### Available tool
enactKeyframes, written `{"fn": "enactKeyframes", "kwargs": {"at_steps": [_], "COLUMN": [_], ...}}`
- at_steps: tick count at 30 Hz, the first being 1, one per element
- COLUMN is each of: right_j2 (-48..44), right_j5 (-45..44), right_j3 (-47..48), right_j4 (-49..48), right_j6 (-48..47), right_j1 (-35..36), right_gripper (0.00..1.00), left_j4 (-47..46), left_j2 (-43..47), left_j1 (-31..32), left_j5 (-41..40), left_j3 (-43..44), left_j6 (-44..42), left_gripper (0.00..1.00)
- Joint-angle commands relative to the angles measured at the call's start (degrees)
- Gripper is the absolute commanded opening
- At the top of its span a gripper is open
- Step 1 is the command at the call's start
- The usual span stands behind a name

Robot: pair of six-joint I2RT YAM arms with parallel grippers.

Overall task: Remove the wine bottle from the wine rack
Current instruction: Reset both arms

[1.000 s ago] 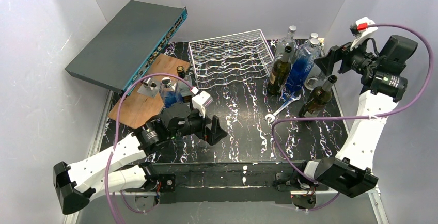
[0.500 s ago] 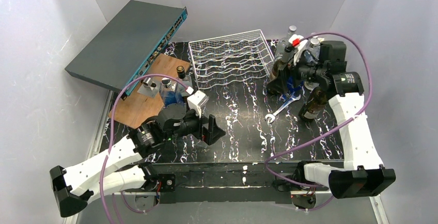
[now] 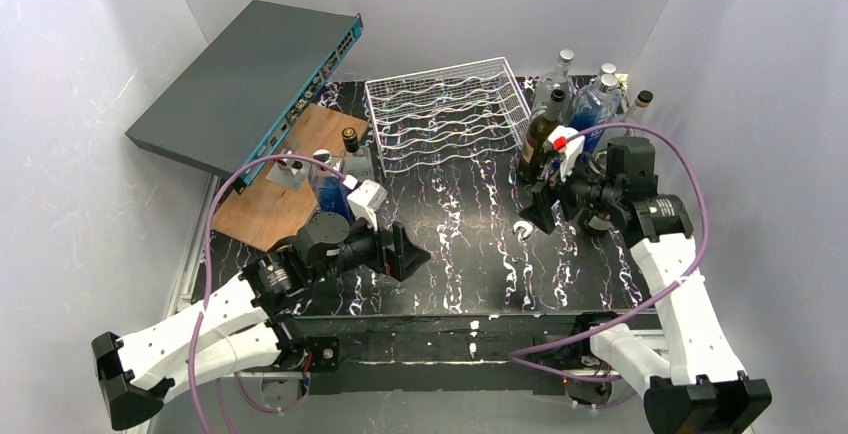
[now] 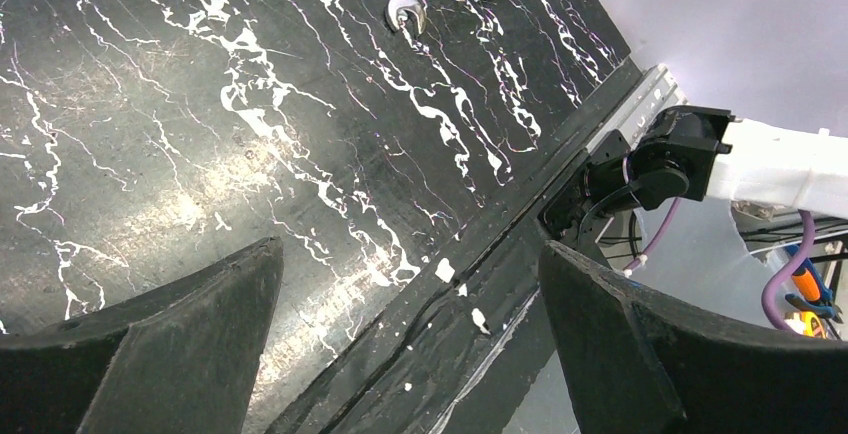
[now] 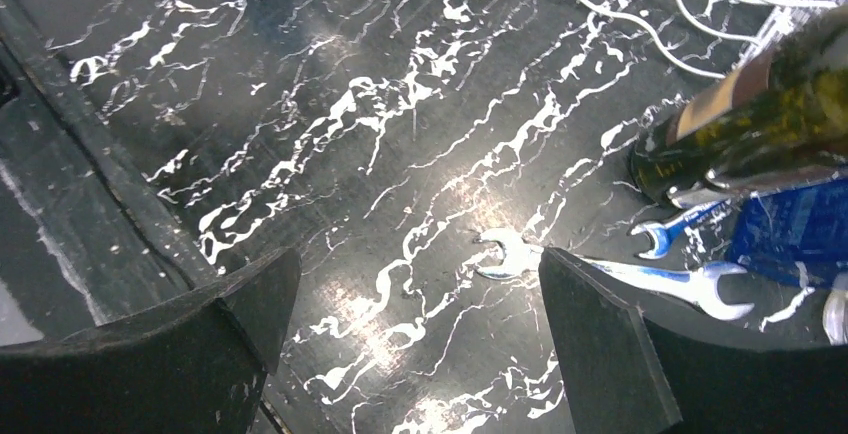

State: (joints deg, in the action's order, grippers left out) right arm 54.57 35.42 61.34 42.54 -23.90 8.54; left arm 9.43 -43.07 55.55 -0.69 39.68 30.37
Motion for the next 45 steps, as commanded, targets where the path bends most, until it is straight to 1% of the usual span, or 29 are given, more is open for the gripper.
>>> {"fn": "enactKeyframes", "kwargs": {"at_steps": [1, 4, 11, 15, 16, 17, 21, 24, 28, 36, 45], "right_j2": [-4.2, -5.5, -6.6, -7.5, -7.9, -8.1, -8.3, -8.5, -8.4, -8.4, -8.3], "right_j5": [-7.0, -8.5, -6.0, -7.8, -8.5, -7.1, -6.7, -5.1, -6.7, -6.4, -4.8], "right_j3": [-3.5, -5.8, -7.6, -8.9, -9.4, -9.6, -9.3, -9.3, -9.2, -9.0, -9.1], "right_j4": [-4.8, -5.8, -6.3, -8.8, -9.4, -9.3, -9.8, -9.7, -10.2, -10.0, -9.8], "right_j6": [2.4, 3.9, 2.3, 6.2, 7.2, 7.0, 8.8, 8.7, 9.6, 9.5, 9.4], "right_j1": [-0.1, -0.2, -1.3, -1.7, -1.8, -1.9, -2.3, -2.7, -3.2, -4.0, -4.6], "right_gripper": [0.98, 0.98, 0.99, 0.98, 1.00, 1.00, 1.00, 1.00, 1.00, 1.00, 1.00], "left_j4": [-0.4, 0.5, 2.7, 4.0, 4.4, 5.0, 8.8, 10.1, 11.5, 15.0, 16.0], "left_j2": [1.1, 1.2, 0.4, 0.5, 0.7, 1.1, 3.7, 5.4, 6.9, 8.7, 10.7], "left_j1": [-0.4, -0.4, -0.4, -0.4, -0.4, -0.4, -0.4, -0.4, -0.4, -0.4, -0.4], "left_j5": [-2.5, -3.5, -4.9, -6.3, -6.7, -7.1, -8.7, -9.0, -9.7, -11.8, -13.0], "left_j3": [-1.1, -1.3, -0.4, 0.3, 0.4, 0.5, 1.1, 1.2, 1.1, 1.0, 0.1], "left_j6": [1.9, 1.9, 2.9, 4.1, 4.6, 4.8, 4.7, 4.4, 3.8, 2.8, 2.7], "left_gripper": [0.98, 0.98, 0.98, 0.98, 1.00, 0.99, 0.99, 0.99, 0.99, 0.99, 0.99]}}
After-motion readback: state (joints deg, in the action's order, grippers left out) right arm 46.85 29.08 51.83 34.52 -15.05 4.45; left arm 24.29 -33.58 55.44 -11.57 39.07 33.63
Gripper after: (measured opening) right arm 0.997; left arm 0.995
